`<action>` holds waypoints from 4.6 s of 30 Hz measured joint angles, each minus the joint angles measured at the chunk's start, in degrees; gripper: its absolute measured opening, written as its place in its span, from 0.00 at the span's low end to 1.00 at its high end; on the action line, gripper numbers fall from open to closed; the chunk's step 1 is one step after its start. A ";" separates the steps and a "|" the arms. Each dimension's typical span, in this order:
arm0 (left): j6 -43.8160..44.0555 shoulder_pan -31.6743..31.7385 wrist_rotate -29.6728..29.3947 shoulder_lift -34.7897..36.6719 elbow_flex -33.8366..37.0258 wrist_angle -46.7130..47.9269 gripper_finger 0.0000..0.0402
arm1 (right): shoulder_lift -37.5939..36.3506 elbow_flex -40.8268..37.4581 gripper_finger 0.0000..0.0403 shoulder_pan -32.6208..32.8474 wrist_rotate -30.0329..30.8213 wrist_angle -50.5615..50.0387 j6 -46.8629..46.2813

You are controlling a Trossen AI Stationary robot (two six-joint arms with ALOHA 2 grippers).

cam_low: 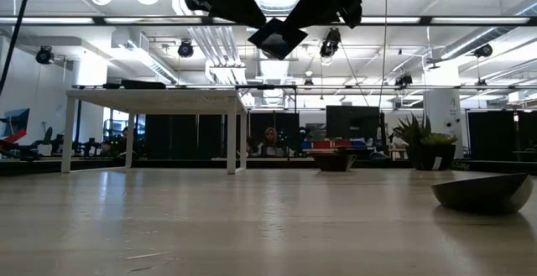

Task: Pick & Place Mini shaped plates
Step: Stack the square plate on top of the other square plate on the shelf

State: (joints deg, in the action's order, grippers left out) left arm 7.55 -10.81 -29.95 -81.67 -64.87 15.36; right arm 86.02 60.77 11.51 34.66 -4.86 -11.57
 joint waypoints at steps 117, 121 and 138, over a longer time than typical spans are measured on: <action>30.93 36.24 -4.49 8.90 -4.19 37.09 0.00 | -9.35 0.53 0.30 4.50 -0.67 1.97 7.71; 30.92 36.24 -4.07 8.90 -4.19 37.04 0.00 | -9.35 0.53 0.28 4.50 -0.67 1.88 7.65; 29.81 36.24 -5.10 8.81 -4.19 35.45 0.06 | -9.35 0.53 0.26 4.50 -0.69 1.86 7.52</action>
State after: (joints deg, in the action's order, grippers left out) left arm 37.36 25.43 -35.05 -72.86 -69.06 50.81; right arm 76.66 61.30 16.01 33.98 -3.01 -4.05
